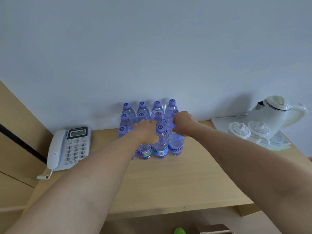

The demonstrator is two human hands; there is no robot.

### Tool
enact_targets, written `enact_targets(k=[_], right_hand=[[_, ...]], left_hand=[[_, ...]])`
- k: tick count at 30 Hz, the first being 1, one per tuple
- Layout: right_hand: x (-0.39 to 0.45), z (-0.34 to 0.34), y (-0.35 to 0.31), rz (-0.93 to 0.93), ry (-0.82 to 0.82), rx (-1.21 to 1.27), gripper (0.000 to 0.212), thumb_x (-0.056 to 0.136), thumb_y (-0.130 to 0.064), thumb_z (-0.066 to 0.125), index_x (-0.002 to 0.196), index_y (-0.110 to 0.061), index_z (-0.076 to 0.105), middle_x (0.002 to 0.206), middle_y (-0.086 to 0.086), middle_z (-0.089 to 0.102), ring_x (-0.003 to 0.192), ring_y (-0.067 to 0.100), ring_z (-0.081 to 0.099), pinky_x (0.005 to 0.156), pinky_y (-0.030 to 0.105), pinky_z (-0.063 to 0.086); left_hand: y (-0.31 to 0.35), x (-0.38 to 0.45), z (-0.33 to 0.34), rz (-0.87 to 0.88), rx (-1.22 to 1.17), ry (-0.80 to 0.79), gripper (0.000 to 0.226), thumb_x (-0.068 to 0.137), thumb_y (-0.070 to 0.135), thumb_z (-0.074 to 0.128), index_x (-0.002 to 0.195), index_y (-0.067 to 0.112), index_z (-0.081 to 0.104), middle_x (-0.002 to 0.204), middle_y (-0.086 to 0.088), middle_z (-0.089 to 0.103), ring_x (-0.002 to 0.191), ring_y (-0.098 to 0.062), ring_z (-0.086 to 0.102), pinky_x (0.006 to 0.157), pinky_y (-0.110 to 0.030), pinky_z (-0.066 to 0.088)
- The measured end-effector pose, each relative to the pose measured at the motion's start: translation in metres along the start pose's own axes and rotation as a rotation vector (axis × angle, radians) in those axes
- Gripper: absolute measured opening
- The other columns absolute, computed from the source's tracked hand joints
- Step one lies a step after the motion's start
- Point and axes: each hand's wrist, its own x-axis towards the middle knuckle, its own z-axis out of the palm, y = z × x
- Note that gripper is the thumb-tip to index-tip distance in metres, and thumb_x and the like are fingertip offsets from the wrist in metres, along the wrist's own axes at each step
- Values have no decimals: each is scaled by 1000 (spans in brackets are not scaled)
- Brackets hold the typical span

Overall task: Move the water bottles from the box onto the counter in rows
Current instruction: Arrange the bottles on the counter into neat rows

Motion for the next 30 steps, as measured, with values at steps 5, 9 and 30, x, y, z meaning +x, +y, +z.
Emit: enact_targets(k=[5, 9, 30], right_hand=[[-1, -2, -1, -48, -22, -35, 29, 83, -7, 60, 111, -5, 69, 108, 14, 65, 99, 31, 61, 83, 36, 55], [-2, -2, 2, -72, -13, -14, 33, 83, -6, 58, 114, -13, 70, 111, 12, 66, 103, 29, 60, 79, 29, 49], [14, 0, -44, -100, 78, -14, 35, 82, -50, 62, 98, -19, 68, 100, 3, 60, 90, 23, 57, 69, 31, 41]], left_hand=[[-3, -2, 1, -3, -111, 59, 58, 78, 31, 57, 135, 24, 45, 128, -3, 52, 121, -29, 45, 98, -47, 41], [-4, -3, 1, 14, -170, 110, 55, 78, 29, 59, 131, 26, 48, 127, -2, 52, 117, -26, 47, 93, -45, 45], [-44, -16, -36, -13, -100, 314, 48, 71, 27, 55, 119, 28, 54, 120, 2, 55, 115, -26, 46, 87, -38, 39]])
